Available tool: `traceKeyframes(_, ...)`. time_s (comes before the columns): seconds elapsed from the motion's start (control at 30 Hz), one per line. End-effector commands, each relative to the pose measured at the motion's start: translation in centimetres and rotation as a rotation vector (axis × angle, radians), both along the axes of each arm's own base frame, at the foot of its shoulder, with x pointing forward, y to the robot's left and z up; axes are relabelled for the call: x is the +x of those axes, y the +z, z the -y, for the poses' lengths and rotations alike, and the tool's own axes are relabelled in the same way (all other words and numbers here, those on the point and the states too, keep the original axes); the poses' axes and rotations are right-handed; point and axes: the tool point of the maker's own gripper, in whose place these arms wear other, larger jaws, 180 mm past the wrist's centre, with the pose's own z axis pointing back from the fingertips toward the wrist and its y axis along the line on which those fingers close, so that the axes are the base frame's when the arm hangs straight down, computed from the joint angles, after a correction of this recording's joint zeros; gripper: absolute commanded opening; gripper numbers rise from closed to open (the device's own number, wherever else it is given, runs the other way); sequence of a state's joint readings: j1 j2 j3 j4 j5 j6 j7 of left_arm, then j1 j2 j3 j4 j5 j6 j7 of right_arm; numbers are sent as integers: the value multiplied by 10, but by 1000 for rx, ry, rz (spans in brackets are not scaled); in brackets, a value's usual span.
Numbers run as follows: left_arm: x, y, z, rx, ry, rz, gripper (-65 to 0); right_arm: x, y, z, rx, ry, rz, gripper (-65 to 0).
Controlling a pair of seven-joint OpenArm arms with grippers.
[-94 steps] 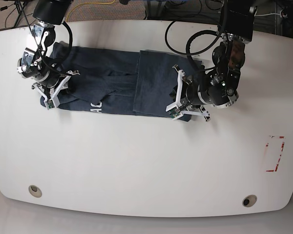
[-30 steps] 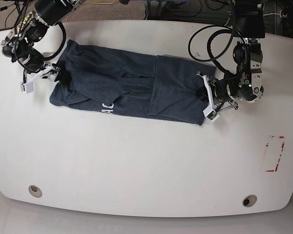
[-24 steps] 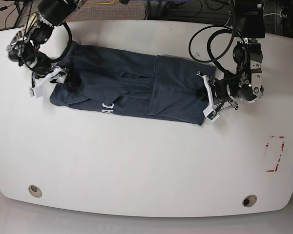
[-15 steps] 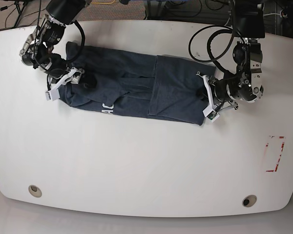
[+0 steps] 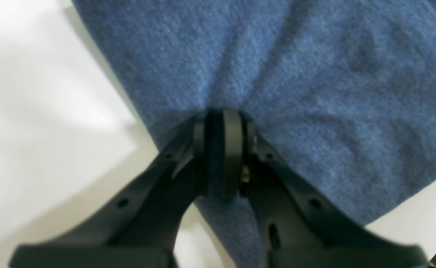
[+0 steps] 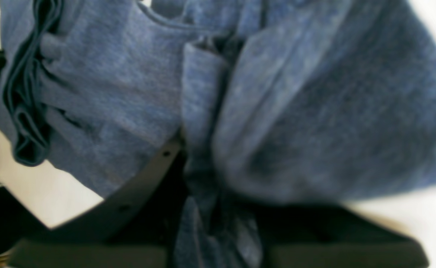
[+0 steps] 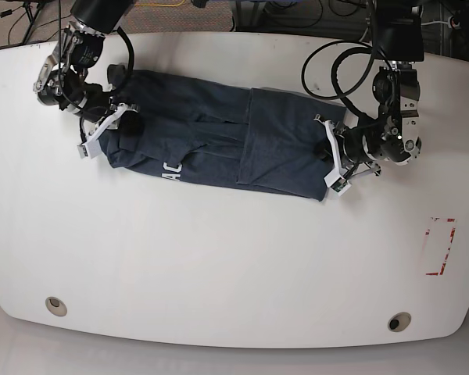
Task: Layout the t-shirt on the table in an organized manner, then fold the t-shirt properly
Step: 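Grasp the strip's other end with the right gripper, then fold the grasped end over toward the left gripper with the right gripper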
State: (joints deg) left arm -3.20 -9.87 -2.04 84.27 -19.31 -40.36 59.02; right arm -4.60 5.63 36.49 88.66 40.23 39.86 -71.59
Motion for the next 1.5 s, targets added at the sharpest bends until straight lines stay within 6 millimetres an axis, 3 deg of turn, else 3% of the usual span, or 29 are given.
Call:
traceKeyframes(0.0,-7,-7,-7,70,-16,-39,-608,14,32,6,-55,12,116,-633)
traceKeyframes(0.13,-14,-19,1,70,-44,-82,-607,17,63,6,-139,45,205,-633)
traceKeyframes(0.27,-24,-34,6,66,-54,-138,-607,19,86,-9,-201,128,272,-633)
traceKeyframes(0.33,-19,-33,8,60,-32,-138,-607,21,94,-19,-218,174,299,-633)
traceKeyframes(0.77,-11,-33,27,2,115,-166,-607,44,118,-78,-167,320,405,-633)
traceKeyframes(1.03,-20,-40,34,-19,166,-201,-607,58,135,-116,-87,350,473,-633)
traceKeyframes(1.23,-26,-43,47,-47,168,-219,-607,59,140,-139,-19,351,489,-631)
traceKeyframes(1.47,-30,-45,45,-59,188,-230,-607,57,143,-157,25,367,498,-631)
